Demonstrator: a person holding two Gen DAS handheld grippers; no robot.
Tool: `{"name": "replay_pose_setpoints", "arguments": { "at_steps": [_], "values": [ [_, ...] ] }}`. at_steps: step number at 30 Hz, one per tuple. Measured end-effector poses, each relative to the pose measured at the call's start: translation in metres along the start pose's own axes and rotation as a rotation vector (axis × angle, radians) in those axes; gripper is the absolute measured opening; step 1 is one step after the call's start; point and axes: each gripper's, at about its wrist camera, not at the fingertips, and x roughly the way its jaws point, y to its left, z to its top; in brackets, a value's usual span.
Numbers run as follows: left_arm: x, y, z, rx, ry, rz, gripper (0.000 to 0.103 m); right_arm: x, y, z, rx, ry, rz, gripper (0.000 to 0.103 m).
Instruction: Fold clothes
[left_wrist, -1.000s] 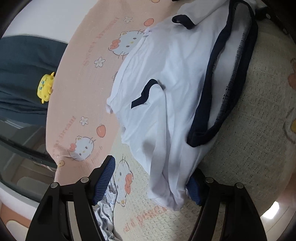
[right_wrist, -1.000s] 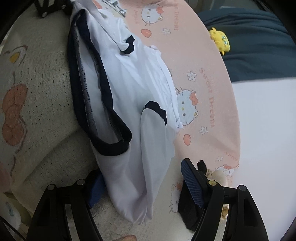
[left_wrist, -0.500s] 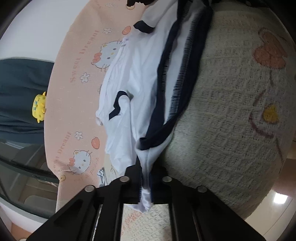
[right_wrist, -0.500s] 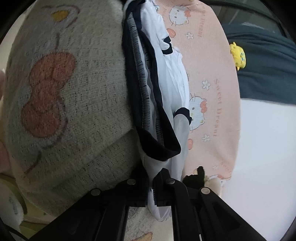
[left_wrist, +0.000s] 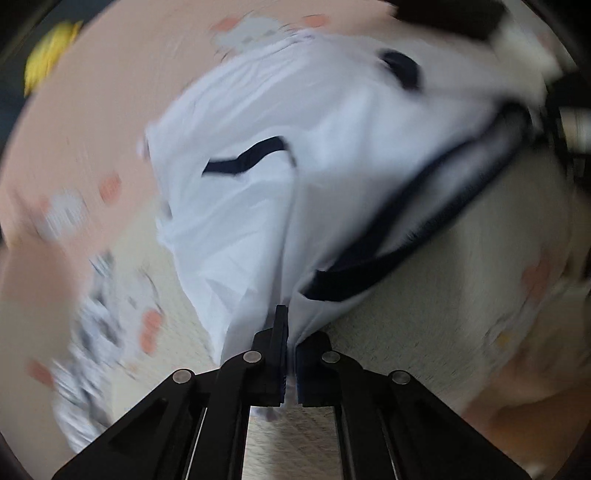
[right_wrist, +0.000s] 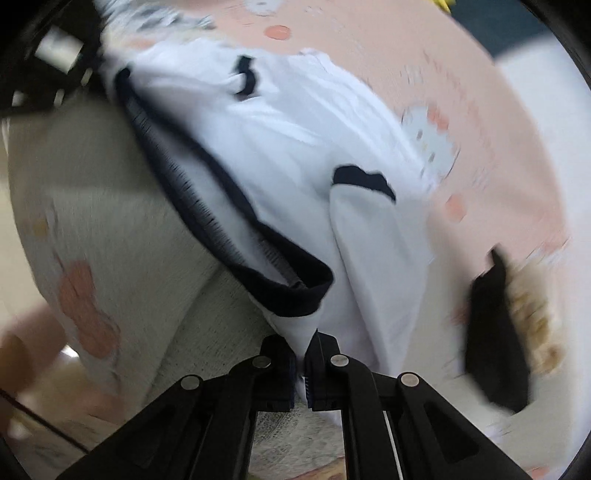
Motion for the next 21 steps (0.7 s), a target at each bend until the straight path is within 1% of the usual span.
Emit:
{"name": "replay_pose_setpoints", "arguments": {
  "at_steps": [1, 3, 5, 8, 9, 14, 15, 17, 21],
  "values": [
    [-0.002, 0.007, 0.002, -0.051, 0.01, -0.051, 0.002, -0.001, -0.007, 0.001, 0.025, 0.008, 0.041, 0.006],
    [-0.007, 0.015, 0.006, -0.116, 0.018, -0.105, 0.002, -0.004, -0.021, 0.004, 0.077, 0.024, 0.129, 0.006],
    [-0.013, 0.023, 0.01, -0.173, 0.024, -0.153, 0.002, -0.008, -0.032, 0.005, 0.118, 0.02, 0.172, 0.006],
    [-0.023, 0.029, 0.015, -0.199, 0.02, -0.205, 0.002, -0.016, -0.047, 0.008, 0.186, 0.003, 0.224, 0.006],
    [-0.026, 0.03, 0.017, -0.202, 0.017, -0.216, 0.002, -0.019, -0.052, 0.009, 0.211, -0.003, 0.243, 0.006],
    [-0.033, 0.034, 0.028, -0.169, 0.003, -0.199, 0.002, -0.025, -0.077, 0.019, 0.275, -0.025, 0.28, 0.006],
    [-0.033, 0.037, 0.03, -0.178, -0.002, -0.212, 0.002, -0.025, -0.085, 0.022, 0.282, -0.024, 0.281, 0.006],
    [-0.033, 0.044, 0.041, -0.196, -0.006, -0.23, 0.002, -0.021, -0.086, 0.021, 0.285, -0.025, 0.289, 0.006],
    [-0.033, 0.054, 0.056, -0.218, -0.014, -0.24, 0.002, -0.016, -0.095, 0.023, 0.305, -0.026, 0.31, 0.006]
  ]
}}
